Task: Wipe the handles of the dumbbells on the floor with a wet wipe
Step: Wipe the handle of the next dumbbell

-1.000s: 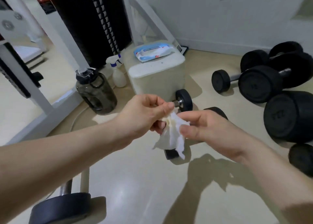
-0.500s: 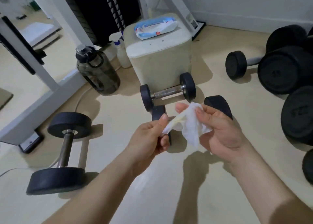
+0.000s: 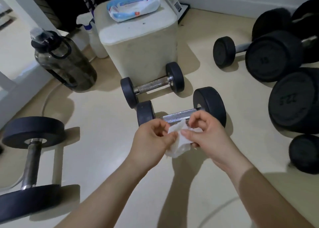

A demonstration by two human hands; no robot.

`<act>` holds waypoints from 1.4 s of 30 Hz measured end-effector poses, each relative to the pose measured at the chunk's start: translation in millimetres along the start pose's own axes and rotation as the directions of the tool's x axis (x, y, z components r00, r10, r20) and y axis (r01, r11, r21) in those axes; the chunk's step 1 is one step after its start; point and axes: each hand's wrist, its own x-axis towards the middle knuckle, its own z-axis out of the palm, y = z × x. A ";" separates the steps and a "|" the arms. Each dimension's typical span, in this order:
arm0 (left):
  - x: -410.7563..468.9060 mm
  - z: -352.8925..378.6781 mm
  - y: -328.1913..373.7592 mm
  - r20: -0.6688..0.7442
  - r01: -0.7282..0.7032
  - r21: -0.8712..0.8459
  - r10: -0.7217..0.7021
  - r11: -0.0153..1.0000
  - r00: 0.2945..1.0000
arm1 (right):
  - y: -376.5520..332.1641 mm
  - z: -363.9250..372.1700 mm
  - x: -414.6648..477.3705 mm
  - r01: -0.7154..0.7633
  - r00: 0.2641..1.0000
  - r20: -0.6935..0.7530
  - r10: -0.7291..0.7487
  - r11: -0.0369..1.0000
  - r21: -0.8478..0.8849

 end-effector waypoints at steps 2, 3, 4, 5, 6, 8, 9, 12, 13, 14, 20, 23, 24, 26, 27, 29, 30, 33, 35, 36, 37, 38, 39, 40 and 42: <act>6.6 -1.3 -2.1 -0.047 -0.038 0.062 0.041 0.997 0.998 | 4.8 5.8 -5.9 0.017 0.997 0.082 -0.017 1.000 0.000; 9.0 -1.8 -2.9 -0.054 -0.045 0.076 0.049 0.996 0.997 | 7.0 11.0 -8.9 0.028 0.994 0.103 -0.031 0.999 0.027; 10.3 -1.6 -2.6 -0.041 -0.034 0.061 0.037 0.998 0.998 | 10.4 15.5 -9.9 0.042 0.995 0.090 -0.046 0.998 0.055; 11.7 -1.7 -0.8 -0.010 -0.007 0.017 0.007 1.000 1.000 | 13.3 18.8 -8.9 0.063 0.997 0.045 -0.065 0.997 0.050; 14.0 -2.8 2.0 0.012 0.011 -0.014 -0.011 1.000 1.000 | 16.1 19.7 -4.6 0.095 0.995 -0.025 -0.096 0.995 -0.006; 28.9 -12.9 1.8 -0.055 -0.084 0.120 0.091 0.989 0.994 | 23.3 15.5 10.8 0.188 0.958 -0.168 -0.232 0.951 -0.244; 41.1 -22.1 -0.4 -0.091 -0.183 0.316 0.222 0.931 0.971 | 25.9 12.8 19.6 0.232 0.923 -0.205 -0.325 0.897 -0.376; 68.5 -42.1 -11.6 0.150 -0.358 0.773 0.399 0.523 0.905 | 31.0 11.6 45.3 0.265 0.869 -0.179 -0.461 0.739 -0.619; 69.4 -42.3 -18.4 0.204 -0.363 0.797 0.351 0.482 0.914 | 33.1 13.8 53.2 0.248 0.874 -0.160 -0.458 0.705 -0.664; 66.6 -40.9 -23.8 0.221 -0.347 0.805 0.300 0.481 0.928 | 35.6 17.3 60.9 0.228 0.885 -0.133 -0.447 0.662 -0.714; 47.3 -46.0 -34.1 0.341 -0.429 0.807 0.273 0.406 0.899 | 47.3 36.3 64.3 0.158 0.910 0.078 -0.408 0.167 -0.973; 34.4 -40.5 -42.1 0.332 -0.427 0.818 0.291 0.385 0.897 | 50.1 41.5 59.6 0.253 0.911 0.134 -0.390 0.271 -0.929; 30.6 -38.5 -45.7 0.321 -0.420 0.824 0.298 0.380 0.899 | 49.5 48.7 59.0 0.310 0.911 0.176 -0.374 0.336 -0.889; 26.1 -37.0 -50.6 0.301 -0.412 0.827 0.317 0.382 0.899 | 48.8 62.8 56.1 0.377 0.904 0.233 -0.358 0.415 -0.828; 23.5 -37.6 -52.3 0.298 -0.410 0.825 0.316 0.390 0.901 | 49.5 64.4 53.3 0.388 0.903 0.238 -0.359 0.437 -0.812; 21.2 -39.5 -55.1 0.301 -0.418 0.810 0.319 0.411 0.899 | 50.1 52.2 50.7 0.389 0.887 0.212 -0.411 0.414 -0.823; 19.7 -40.4 -55.0 0.304 -0.425 0.798 0.324 0.426 0.896 | 50.9 42.8 50.4 0.362 0.888 0.171 -0.426 0.420 -0.832; 18.3 -41.7 -53.6 0.293 -0.431 0.760 0.336 0.486 0.895 | 52.6 25.0 52.6 0.239 0.904 0.006 -0.428 0.494 -0.836; 17.9 -40.8 -53.9 0.280 -0.428 0.748 0.344 0.507 0.896 | 55.5 31.3 52.4 0.210 0.896 -0.030 -0.443 0.483 -0.850; 17.4 -40.1 -54.9 0.269 -0.424 0.745 0.349 0.516 0.898 | 56.4 39.3 51.5 0.213 0.888 -0.024 -0.459 0.459 -0.862; 16.2 -39.1 -56.3 0.258 -0.417 0.744 0.351 0.522 0.900 | 55.7 49.0 49.1 0.241 0.882 0.007 -0.471 0.438 -0.866; 14.4 -37.4 -57.5 0.250 -0.411 0.746 0.351 0.524 0.902 | 53.9 57.7 45.9 0.294 0.871 0.067 -0.486 0.408 -0.864; 12.0 -35.5 -58.7 0.243 -0.404 0.747 0.350 0.528 0.905 | 52.9 64.0 42.4 0.364 0.856 0.151 -0.495 0.367 -0.856; 9.5 -34.2 -59.7 0.231 -0.396 0.749 0.351 0.531 0.907 | 52.9 65.3 40.9 0.427 0.836 0.233 -0.497 0.322 -0.845; 6.3 -33.0 -61.1 0.220 -0.391 0.757 0.360 0.524 0.907 | 54.6 51.9 48.5 0.432 0.827 0.258 -0.500 0.271 -0.860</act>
